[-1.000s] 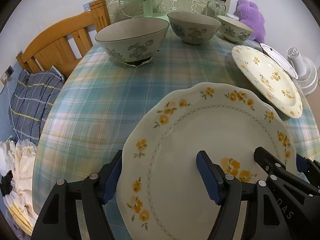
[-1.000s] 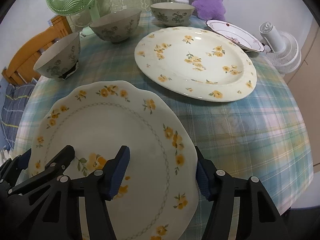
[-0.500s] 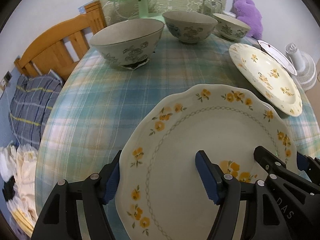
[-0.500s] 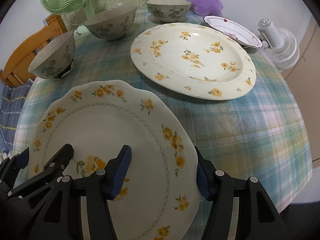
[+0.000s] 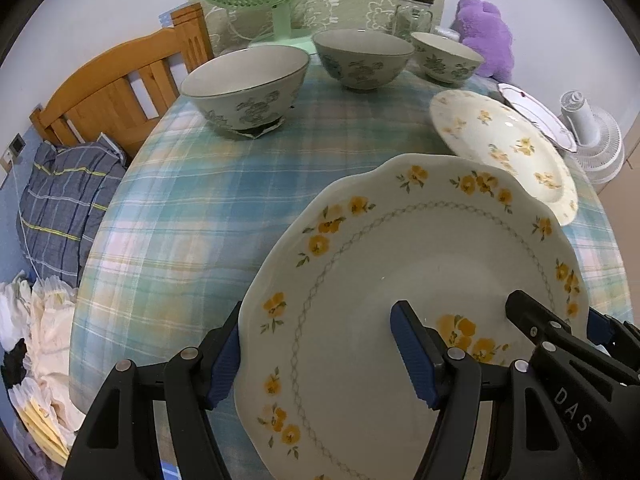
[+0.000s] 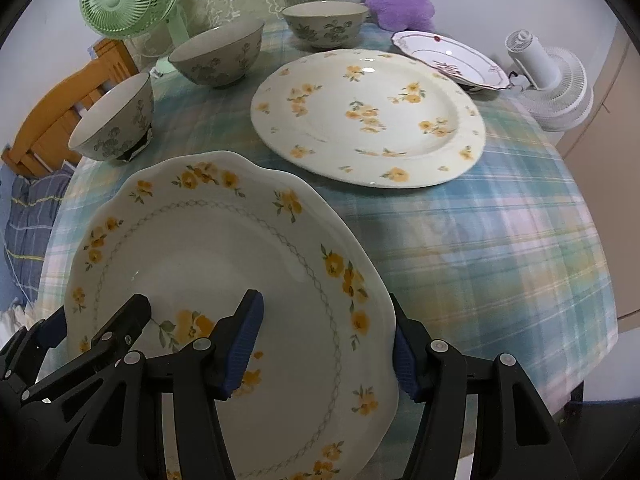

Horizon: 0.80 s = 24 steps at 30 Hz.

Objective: Organize plates and bowls
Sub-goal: 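Lift the scalloped plate with both grippers and carry it toward the door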

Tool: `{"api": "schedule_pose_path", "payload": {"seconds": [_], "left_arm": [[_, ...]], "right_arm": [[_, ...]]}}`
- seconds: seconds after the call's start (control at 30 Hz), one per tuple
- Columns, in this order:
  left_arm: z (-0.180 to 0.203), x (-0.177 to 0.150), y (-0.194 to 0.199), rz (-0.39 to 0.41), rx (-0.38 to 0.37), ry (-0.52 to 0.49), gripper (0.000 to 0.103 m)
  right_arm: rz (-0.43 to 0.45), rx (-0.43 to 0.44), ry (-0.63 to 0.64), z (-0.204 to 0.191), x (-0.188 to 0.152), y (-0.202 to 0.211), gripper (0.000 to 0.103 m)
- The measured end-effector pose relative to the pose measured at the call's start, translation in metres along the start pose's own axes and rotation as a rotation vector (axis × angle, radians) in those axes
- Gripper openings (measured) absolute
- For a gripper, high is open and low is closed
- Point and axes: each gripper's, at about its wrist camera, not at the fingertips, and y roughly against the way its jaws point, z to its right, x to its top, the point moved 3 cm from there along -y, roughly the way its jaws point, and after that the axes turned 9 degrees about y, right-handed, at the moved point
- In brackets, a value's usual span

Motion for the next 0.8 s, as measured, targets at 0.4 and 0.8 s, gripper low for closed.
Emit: {"api": "schedule_pose_path", "payload": {"seconds": [0.4, 0.8], "left_arm": [[0.048, 0.001, 0.013, 0.012, -0.042, -0.029, 0.071], [0.106, 0.004, 0.01, 0.01, -0.086, -0.093, 0.071]], "right_arm": [[0.017, -0.042, -0.021, 0.049, 0.001, 0.023, 0.063], [0.019, -0.085, -0.086, 0.104, 0.002, 0.028, 0.063]]}}
